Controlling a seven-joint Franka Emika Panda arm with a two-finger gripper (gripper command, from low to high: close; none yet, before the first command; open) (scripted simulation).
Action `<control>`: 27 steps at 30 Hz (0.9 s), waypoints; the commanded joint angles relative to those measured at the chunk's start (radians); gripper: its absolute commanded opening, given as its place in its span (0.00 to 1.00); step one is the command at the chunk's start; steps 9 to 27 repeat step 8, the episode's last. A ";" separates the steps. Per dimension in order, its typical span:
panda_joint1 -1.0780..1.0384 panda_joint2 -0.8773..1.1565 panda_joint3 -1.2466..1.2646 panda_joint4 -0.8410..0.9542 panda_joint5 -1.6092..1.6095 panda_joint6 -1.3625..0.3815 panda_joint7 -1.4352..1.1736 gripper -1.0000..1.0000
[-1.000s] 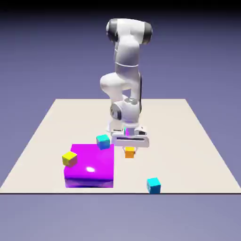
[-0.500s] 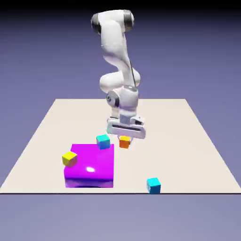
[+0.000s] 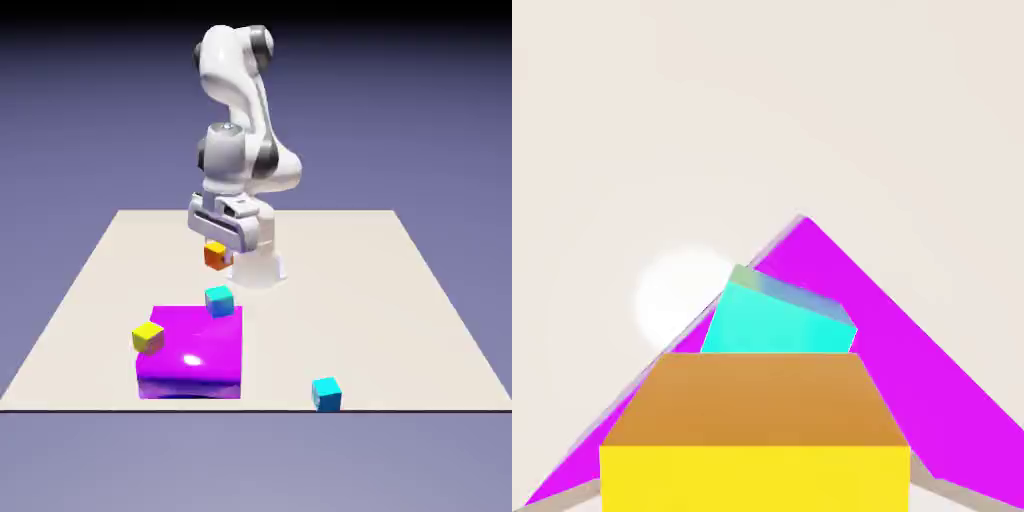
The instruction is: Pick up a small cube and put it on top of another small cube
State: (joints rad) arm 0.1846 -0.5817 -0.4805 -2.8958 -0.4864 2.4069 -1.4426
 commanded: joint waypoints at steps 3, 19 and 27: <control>-0.004 0.108 -0.026 -0.023 -0.020 0.131 0.006 0.00; -0.005 0.133 -0.032 -0.028 -0.025 0.162 0.008 1.00; -0.005 0.133 -0.032 -0.028 -0.025 0.162 0.008 1.00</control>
